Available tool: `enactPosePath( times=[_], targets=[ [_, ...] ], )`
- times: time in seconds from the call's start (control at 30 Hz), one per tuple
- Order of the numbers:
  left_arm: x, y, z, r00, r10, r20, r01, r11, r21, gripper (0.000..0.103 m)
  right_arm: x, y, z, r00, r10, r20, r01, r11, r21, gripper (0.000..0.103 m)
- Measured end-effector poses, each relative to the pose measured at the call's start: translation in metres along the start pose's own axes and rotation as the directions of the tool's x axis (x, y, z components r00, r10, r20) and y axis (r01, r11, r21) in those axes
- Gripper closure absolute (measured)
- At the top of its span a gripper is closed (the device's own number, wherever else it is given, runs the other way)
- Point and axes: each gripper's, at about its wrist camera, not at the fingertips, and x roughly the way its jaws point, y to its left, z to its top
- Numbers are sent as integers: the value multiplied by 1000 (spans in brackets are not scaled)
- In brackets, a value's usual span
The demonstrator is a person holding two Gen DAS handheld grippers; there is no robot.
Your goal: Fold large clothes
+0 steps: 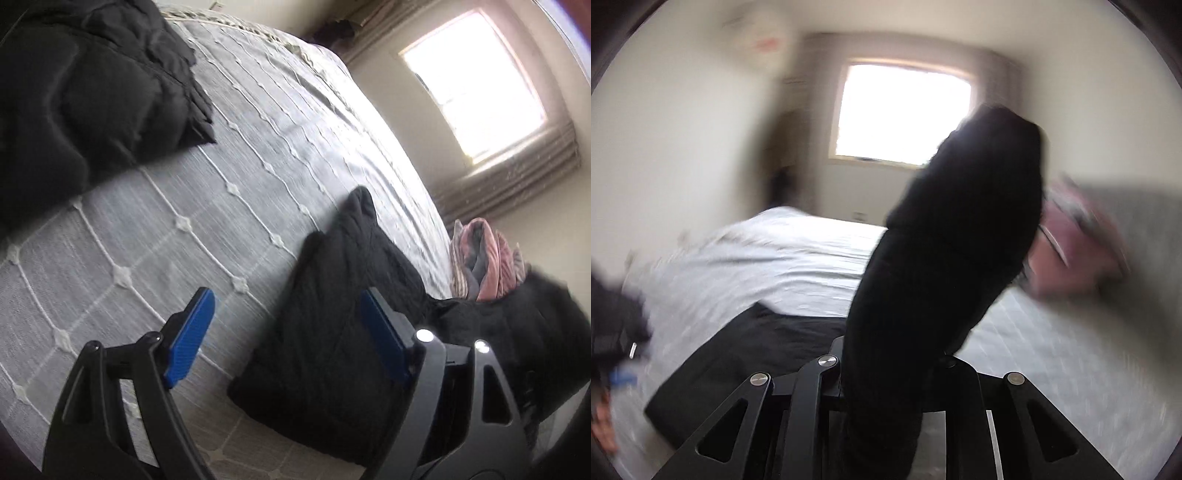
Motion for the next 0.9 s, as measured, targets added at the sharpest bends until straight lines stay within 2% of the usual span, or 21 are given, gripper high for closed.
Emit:
enactPosePath(
  times=[0.03, 0.07, 0.13, 0.2, 0.23, 0.27, 0.3, 0.37, 0.43, 0.5, 0.53, 0.57, 0.63, 0.77, 0.87, 0.9],
  targets=[
    [-3, 3, 3, 1000, 1, 8, -1, 1000, -5, 21, 0, 46, -2, 998, 59, 5, -58, 991, -120, 83],
    [-4, 9, 7, 1000, 5, 14, -5, 1000, -8, 21, 3, 77, -7, 995, 98, -11, -98, 976, -193, 83],
    [-8, 16, 12, 1000, 21, 23, -20, 1000, -13, 21, 21, 145, -35, 980, 169, -107, -195, 923, -330, 82],
    [-5, 22, 13, 999, 32, 19, -31, 999, -16, 21, 52, 184, -69, 946, 180, -270, -276, 883, -380, 76],
    [-3, 25, 14, 1000, 28, 6, -28, 999, -21, 21, 69, 196, -88, 916, 174, -362, -311, 877, -365, 73],
    [0, 26, 14, 1000, 22, -5, -22, 999, -29, 21, 77, 203, -101, 918, 149, -368, -290, 886, -363, 71],
    [1, 26, 15, 1000, 13, -13, -13, 999, -40, 21, 74, 205, -104, 935, 128, -332, -254, 893, -372, 69],
    [4, 24, 15, 1000, -5, -20, 4, 999, -39, 21, 65, 203, -101, 935, 141, -326, -261, 895, -361, 60],
    [2, 17, 13, 1000, -21, -20, 20, 1000, -12, 21, 58, 196, -93, 912, 200, -359, -327, 882, -340, 47],
    [-1, 7, 10, 999, -30, -16, 31, 999, 36, 21, 38, 181, -87, 870, 284, -404, -416, 862, -290, 38],
    [-2, 4, 9, 1000, -26, -14, 27, 998, 55, 21, 30, 171, -85, 844, 344, -411, -469, 845, -256, 32],
    [-3, -1, 7, 1000, -7, -5, 7, 997, 81, 21, 16, 156, -82, 824, 399, -402, -512, 829, -226, 30],
    [-3, -15, 2, 999, 40, 31, -44, 989, 145, 21, 3, 135, -78, 828, 419, -373, -513, 835, -200, 29],
    [6, -55, -19, 999, 17, 31, -26, 945, 326, 21, -4, 62, -68, 814, 492, -308, -513, 858, 15, 29],
    [25, -66, -30, 991, 127, 37, -131, 914, 385, 25, 10, 10, -59, 814, 511, -274, -468, 858, 210, 35],
    [32, -63, -31, 987, 157, 25, -155, 911, 383, 30, 16, 4, -58, 813, 514, -275, -456, 855, 248, 43]
  ],
)
